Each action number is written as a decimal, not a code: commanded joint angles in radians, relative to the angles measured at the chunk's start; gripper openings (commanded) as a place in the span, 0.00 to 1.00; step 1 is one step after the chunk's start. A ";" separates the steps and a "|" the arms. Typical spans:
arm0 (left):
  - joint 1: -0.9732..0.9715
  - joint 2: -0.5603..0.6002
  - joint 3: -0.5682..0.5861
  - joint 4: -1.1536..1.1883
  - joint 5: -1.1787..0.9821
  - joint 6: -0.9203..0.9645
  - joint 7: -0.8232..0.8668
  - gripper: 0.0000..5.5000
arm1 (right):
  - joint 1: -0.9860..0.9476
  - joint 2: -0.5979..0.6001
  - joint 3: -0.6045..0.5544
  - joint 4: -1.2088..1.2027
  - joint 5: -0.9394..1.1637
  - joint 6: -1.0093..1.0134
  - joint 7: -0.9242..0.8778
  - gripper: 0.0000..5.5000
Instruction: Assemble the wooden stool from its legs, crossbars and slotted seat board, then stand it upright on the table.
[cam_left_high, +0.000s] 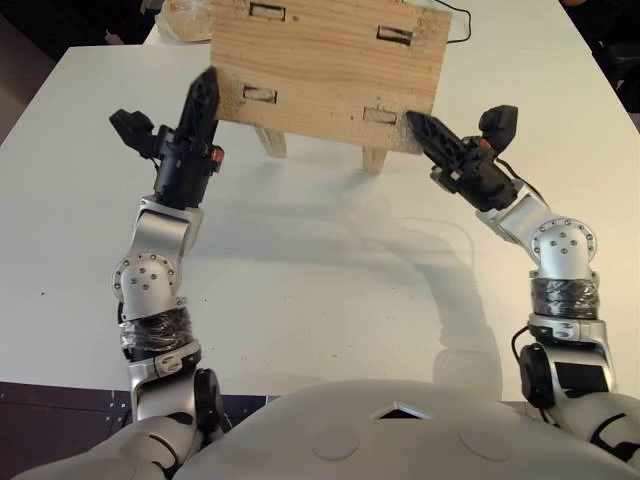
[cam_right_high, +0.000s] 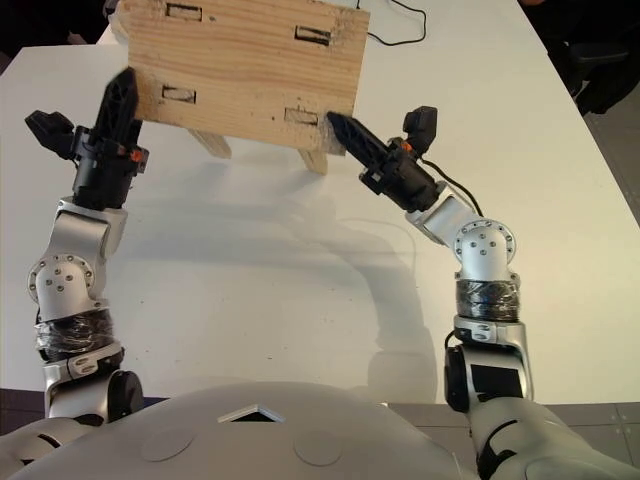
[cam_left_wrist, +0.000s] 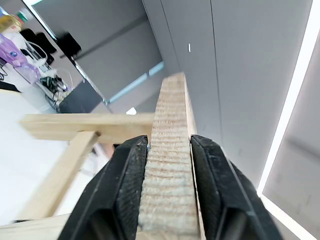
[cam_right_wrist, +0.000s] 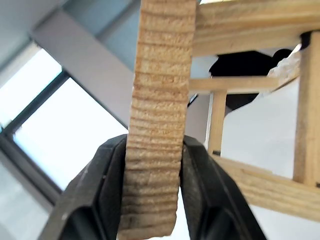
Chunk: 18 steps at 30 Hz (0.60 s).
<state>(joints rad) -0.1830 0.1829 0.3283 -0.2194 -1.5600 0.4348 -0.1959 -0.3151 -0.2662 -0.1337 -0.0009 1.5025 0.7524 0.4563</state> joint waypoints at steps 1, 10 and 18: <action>-0.112 -0.087 -0.134 -0.232 -0.212 0.015 0.327 0.23 | -0.223 0.177 -0.080 -0.274 0.350 -0.202 -0.418 0.26; -0.141 -0.126 -0.142 -0.113 -0.207 -0.033 0.604 0.23 | -0.157 0.208 0.004 -0.275 0.248 -0.199 -0.673 0.25; -0.176 -0.165 -0.128 0.021 -0.161 -0.068 0.816 0.23 | -0.123 0.269 0.042 -0.137 0.084 -0.223 -0.908 0.25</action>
<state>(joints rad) -0.3435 0.0695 0.2550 -0.2615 -1.7247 0.3333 0.5190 -0.4028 -0.0260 -0.1716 -0.1809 1.6558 0.4731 -0.4133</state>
